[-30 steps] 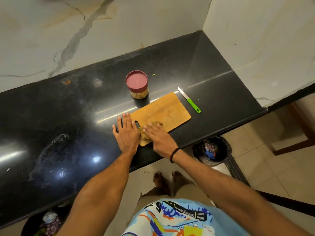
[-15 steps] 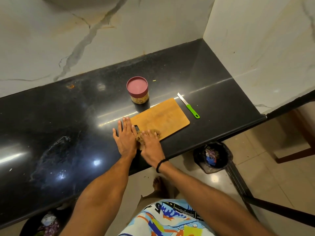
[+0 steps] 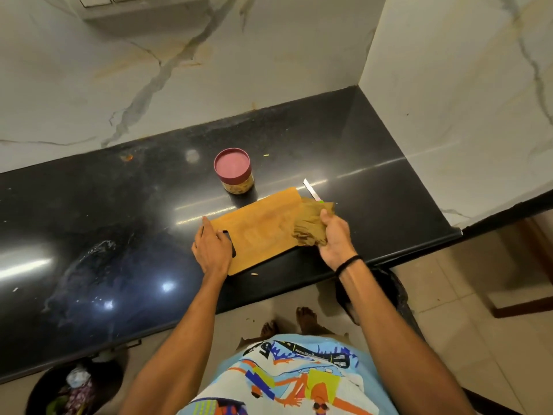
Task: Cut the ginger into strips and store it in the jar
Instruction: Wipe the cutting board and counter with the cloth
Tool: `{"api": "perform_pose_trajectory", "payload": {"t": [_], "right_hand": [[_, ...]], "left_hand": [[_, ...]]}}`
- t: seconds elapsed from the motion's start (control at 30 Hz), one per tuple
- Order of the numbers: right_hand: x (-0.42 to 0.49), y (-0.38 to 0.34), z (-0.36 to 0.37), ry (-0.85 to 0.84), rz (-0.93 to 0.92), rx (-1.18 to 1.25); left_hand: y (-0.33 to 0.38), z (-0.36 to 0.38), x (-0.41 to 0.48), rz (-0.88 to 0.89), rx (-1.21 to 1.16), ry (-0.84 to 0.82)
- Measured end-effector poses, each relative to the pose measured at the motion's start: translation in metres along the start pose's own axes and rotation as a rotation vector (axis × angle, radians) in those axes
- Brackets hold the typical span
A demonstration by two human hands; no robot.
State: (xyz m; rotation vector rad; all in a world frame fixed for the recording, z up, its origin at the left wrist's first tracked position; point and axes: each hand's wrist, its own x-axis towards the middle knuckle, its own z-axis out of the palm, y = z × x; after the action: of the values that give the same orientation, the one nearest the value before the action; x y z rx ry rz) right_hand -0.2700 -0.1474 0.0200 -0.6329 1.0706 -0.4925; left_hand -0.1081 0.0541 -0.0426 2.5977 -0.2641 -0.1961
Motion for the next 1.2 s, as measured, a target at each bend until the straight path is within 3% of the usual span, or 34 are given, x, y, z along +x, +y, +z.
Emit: {"api": "perform_pose_trajectory", "payload": {"t": [0.07, 0.17, 0.23, 0.53, 0.7, 0.8, 0.9, 1.13, 1.2], "right_hand": [[0.014, -0.020, -0.014, 0.120, -0.234, -0.256], [0.035, -0.049, -0.032, 0.288, -0.605, -0.866], [0.050, -0.058, -0.041, 0.321, -0.737, -1.043], [0.087, -0.024, -0.054, 0.280, -0.786, -1.660], [0.081, -0.018, -0.049, 0.350, -0.643, -1.752], [0.064, -0.015, -0.034, 0.377, -0.822, -1.733], [0.064, -0.007, -0.018, 0.269, -0.985, -1.708], [0.091, -0.011, 0.011, 0.271, -0.694, -1.836], [0.084, -0.022, 0.029, 0.240, -0.680, -1.756]], "left_hand": [[0.008, 0.000, -0.004, -0.072, -0.009, 0.021], [0.019, -0.001, -0.012, -0.165, -0.030, 0.069], [0.028, -0.001, -0.018, -0.221, -0.061, 0.100], [0.029, -0.002, -0.020, -0.192, -0.140, 0.102], [0.018, 0.000, -0.013, -0.143, -0.114, 0.074], [0.018, 0.000, -0.008, -0.167, -0.124, 0.085], [0.035, -0.006, 0.001, -0.190, -0.166, 0.118], [0.077, -0.012, 0.050, -0.034, -0.249, -0.005], [0.082, -0.011, 0.063, -0.022, -0.272, -0.053]]}}
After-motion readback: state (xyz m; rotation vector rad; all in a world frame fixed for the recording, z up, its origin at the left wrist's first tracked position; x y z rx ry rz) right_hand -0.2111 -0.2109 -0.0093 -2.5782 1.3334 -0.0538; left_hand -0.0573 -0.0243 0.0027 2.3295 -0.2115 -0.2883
